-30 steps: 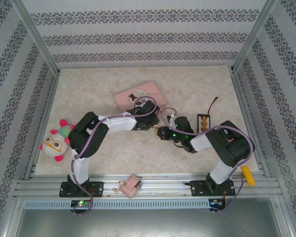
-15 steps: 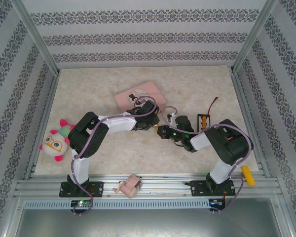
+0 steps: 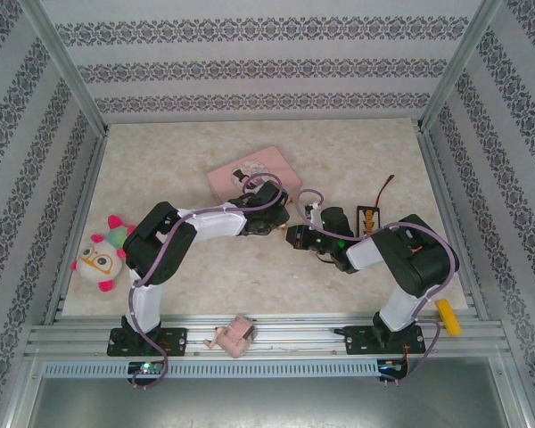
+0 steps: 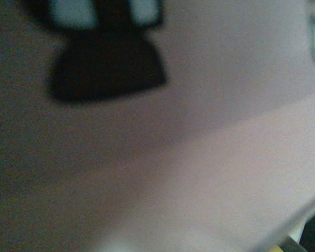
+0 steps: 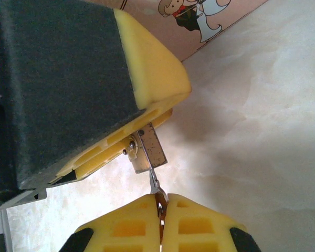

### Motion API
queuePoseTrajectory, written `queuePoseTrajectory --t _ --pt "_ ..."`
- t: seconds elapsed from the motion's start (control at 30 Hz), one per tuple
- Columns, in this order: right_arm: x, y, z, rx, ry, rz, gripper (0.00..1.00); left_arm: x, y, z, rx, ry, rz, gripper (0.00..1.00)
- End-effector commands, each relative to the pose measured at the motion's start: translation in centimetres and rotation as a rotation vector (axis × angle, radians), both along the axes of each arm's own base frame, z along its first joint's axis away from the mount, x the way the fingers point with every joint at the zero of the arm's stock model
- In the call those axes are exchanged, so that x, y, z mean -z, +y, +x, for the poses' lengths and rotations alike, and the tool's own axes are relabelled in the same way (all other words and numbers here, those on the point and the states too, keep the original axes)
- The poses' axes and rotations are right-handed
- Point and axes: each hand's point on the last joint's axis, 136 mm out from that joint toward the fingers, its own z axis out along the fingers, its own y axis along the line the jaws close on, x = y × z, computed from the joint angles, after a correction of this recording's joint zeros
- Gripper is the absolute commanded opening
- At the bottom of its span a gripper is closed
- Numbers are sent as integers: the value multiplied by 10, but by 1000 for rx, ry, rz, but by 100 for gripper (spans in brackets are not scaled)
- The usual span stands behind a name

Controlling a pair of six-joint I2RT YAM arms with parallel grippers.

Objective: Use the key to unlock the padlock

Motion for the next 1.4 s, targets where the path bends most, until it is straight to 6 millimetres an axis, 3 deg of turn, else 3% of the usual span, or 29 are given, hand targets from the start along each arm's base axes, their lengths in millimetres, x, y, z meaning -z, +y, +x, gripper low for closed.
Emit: queuePoseTrajectory --t 0.0,0.47,1.0,1.37 --pt "-23 -2 18 20 -99 32 0 -13 -11 -4 4 7 -83 8" --pt "-28 -3 17 -64 -103 40 0 -7 -7 -8 11 12 -75 7" --pt "-22 -12 15 -27 -87 31 0 -7 -7 -7 2 10 -81 6" --pt "-27 -16 17 -6 -81 61 10 -5 -7 -8 -1 16 -87 6"
